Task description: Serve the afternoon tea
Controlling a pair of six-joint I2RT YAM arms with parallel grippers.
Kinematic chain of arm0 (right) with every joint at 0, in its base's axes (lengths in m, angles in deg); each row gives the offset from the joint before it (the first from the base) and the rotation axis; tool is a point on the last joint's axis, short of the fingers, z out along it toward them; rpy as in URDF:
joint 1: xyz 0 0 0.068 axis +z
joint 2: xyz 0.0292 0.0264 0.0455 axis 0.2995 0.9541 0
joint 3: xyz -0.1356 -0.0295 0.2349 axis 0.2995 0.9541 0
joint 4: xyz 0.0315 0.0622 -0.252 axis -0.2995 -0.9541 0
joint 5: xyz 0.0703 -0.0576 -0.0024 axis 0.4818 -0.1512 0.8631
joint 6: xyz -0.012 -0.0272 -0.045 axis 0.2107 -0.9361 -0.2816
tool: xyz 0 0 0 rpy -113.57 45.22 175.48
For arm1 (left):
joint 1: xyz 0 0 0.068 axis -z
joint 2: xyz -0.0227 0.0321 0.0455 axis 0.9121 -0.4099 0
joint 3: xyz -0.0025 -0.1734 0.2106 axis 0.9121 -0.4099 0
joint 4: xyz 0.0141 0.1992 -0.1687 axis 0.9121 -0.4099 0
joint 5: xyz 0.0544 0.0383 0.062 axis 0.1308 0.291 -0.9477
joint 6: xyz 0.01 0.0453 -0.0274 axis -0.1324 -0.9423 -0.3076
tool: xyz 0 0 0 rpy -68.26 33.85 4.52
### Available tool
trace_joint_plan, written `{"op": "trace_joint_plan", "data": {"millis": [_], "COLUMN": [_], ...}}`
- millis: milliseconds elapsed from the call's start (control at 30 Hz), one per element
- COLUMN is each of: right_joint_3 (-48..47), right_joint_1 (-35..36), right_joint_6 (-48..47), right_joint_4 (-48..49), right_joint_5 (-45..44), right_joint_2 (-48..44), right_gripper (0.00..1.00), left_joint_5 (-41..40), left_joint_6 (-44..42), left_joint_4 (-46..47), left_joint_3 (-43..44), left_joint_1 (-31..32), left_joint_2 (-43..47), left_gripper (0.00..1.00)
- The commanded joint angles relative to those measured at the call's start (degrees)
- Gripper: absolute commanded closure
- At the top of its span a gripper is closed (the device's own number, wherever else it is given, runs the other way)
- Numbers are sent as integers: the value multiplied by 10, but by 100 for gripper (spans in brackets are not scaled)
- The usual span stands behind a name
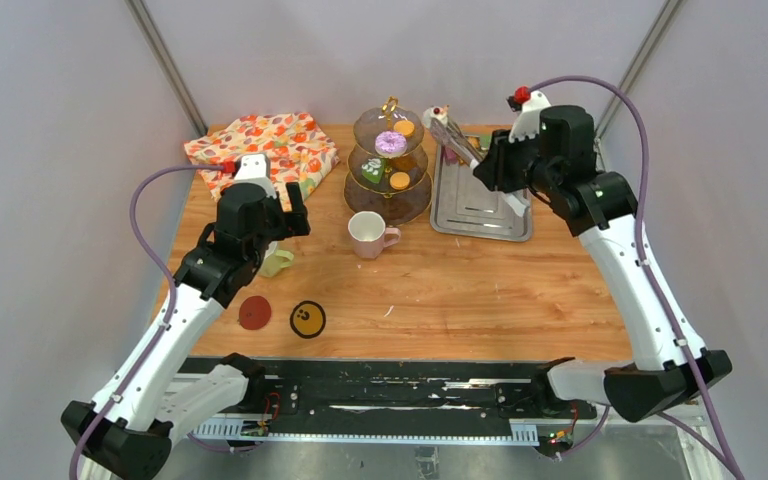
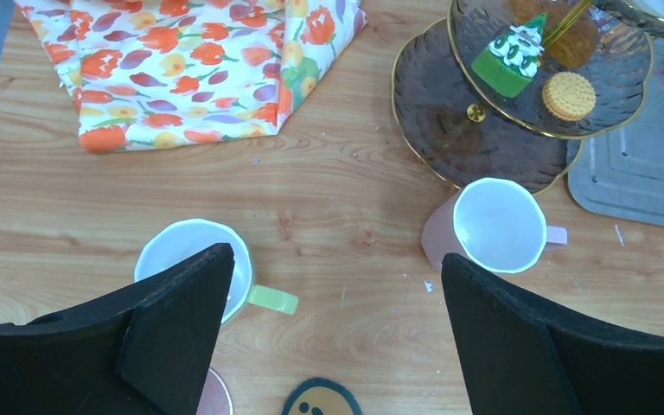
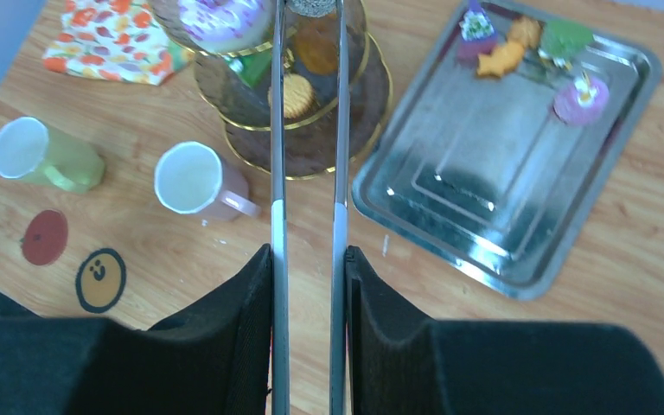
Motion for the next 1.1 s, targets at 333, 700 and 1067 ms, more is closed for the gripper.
{"op": "trace_joint_plan", "data": {"millis": [333,700,1067], "right_joint_3": [-143,-217,-279], "right_joint_1": [129,168,170], "right_joint_6": [-13,32,49], "right_joint_4": [-3,-2,-23], "right_joint_5": [23,-12,-75], "right_joint_2": [92,178,245], "right_gripper": [100,99,100], "left_joint_5": [-23,-26,-32], "left_joint_6": [-4,-9,-12], "left_joint_4": [4,1,-5], "left_joint_3": [0,-2,-5], "left_joint_1": [3,2,2], "left_joint_2": [25,30,33], "left_gripper": [5,5,5]}}
